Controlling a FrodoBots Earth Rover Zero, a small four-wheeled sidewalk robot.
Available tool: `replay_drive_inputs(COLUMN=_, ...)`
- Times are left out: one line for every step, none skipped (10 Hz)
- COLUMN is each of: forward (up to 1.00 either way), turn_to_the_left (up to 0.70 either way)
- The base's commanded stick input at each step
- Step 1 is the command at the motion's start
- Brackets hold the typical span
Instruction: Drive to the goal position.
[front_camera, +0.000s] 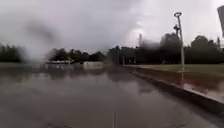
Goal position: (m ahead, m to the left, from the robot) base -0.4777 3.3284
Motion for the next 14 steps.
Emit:
replay_drive_inputs(forward=0.7, turn_to_the_left=0.0)
replay_drive_inputs(forward=0.7, turn_to_the_left=0.0)
replay_drive_inputs(forward=0.7, turn_to_the_left=0.0)
replay_drive_inputs(forward=0.7, turn_to_the_left=0.0)
replay_drive_inputs(forward=0.7, turn_to_the_left=0.0)
replay_drive_inputs(forward=0.7, turn_to_the_left=0.0)
replay_drive_inputs(forward=0.7, turn_to_the_left=0.0)
replay_drive_inputs(forward=0.7, turn_to_the_left=0.0)
replay_drive_inputs(forward=0.7, turn_to_the_left=0.0)
replay_drive_inputs(forward=0.7, turn_to_the_left=0.0)
replay_drive_inputs(forward=0.7, turn_to_the_left=0.0)
replay_drive_inputs(forward=0.7, turn_to_the_left=0.0)
replay_drive_inputs(forward=0.7, turn_to_the_left=0.0)
replay_drive_inputs(forward=0.7, turn_to_the_left=0.0)
